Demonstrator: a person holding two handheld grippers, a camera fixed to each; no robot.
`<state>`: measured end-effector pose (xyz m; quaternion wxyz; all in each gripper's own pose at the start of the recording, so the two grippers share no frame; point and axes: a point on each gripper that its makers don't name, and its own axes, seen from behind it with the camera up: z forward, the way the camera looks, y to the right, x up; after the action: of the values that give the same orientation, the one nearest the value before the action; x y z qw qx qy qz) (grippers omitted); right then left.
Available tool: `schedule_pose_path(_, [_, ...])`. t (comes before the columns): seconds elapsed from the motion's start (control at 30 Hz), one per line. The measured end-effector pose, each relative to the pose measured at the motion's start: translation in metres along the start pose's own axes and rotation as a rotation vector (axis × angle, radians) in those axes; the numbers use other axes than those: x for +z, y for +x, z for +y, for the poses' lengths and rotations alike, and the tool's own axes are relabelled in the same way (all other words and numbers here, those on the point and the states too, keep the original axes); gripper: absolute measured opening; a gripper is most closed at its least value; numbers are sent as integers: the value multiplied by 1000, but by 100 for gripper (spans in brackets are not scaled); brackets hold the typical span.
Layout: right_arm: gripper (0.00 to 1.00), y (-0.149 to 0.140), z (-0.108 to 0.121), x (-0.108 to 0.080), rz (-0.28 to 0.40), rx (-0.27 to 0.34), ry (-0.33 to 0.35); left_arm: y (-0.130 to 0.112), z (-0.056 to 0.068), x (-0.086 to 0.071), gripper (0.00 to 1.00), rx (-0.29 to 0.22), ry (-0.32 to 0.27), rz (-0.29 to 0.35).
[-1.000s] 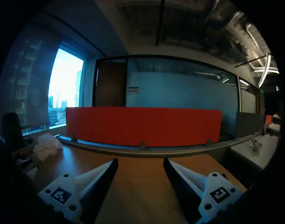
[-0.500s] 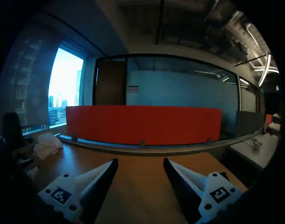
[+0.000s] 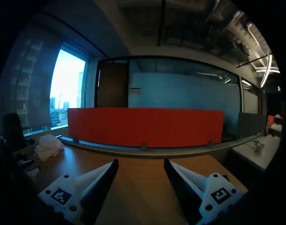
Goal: Fold towel
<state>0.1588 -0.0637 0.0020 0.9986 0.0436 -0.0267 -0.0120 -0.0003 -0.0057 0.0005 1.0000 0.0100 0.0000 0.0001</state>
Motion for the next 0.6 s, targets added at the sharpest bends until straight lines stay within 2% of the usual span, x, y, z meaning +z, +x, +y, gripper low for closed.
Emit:
schedule_pose_path(0.37, [94, 13, 41, 1, 65, -6, -78, 0, 0, 0, 88, 0, 0, 0])
schedule_pose_path(0.6, [94, 1, 50, 1, 97, 30, -78, 0, 0, 0, 88, -1, 0, 0])
